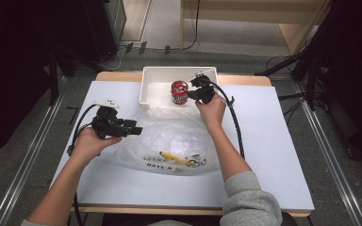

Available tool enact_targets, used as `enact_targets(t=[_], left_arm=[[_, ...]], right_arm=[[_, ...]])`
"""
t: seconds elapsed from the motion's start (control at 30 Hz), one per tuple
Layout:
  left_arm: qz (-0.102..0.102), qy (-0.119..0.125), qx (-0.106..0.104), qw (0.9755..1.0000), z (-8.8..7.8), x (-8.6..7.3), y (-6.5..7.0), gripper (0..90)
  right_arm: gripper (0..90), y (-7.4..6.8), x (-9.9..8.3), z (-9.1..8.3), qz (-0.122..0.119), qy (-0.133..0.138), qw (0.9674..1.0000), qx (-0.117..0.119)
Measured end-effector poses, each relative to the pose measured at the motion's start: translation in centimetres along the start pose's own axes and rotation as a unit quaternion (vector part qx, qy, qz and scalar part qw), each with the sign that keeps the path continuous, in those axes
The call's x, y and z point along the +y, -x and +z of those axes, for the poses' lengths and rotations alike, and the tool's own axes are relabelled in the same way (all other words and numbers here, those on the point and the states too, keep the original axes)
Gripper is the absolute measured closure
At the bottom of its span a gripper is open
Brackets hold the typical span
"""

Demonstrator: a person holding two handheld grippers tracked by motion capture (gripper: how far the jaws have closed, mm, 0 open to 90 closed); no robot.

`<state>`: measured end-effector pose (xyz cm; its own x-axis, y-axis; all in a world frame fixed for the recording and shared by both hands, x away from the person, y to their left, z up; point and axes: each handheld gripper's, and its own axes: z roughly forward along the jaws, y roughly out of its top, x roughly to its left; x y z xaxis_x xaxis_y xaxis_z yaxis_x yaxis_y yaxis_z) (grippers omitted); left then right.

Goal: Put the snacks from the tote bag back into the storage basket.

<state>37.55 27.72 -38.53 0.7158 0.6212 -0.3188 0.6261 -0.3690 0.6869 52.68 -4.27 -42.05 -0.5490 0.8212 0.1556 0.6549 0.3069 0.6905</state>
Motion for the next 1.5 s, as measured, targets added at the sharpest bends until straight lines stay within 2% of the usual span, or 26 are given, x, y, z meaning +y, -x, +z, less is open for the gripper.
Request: enact_targets(t=[1.0,1.5], left_arm=[[-0.002,0.007,0.003,1.0,-0.2,0.0,-0.1,48.8],[-0.003,0.005,0.003,1.0,-0.1,0.0,-0.1,48.8]], right_arm=[[90.0,-2.1,0.5,0.7,-0.028,0.001,0.9996,0.009],[90.0,-2.3,0.6,1.0,-0.025,0.003,0.9996,0.008]])
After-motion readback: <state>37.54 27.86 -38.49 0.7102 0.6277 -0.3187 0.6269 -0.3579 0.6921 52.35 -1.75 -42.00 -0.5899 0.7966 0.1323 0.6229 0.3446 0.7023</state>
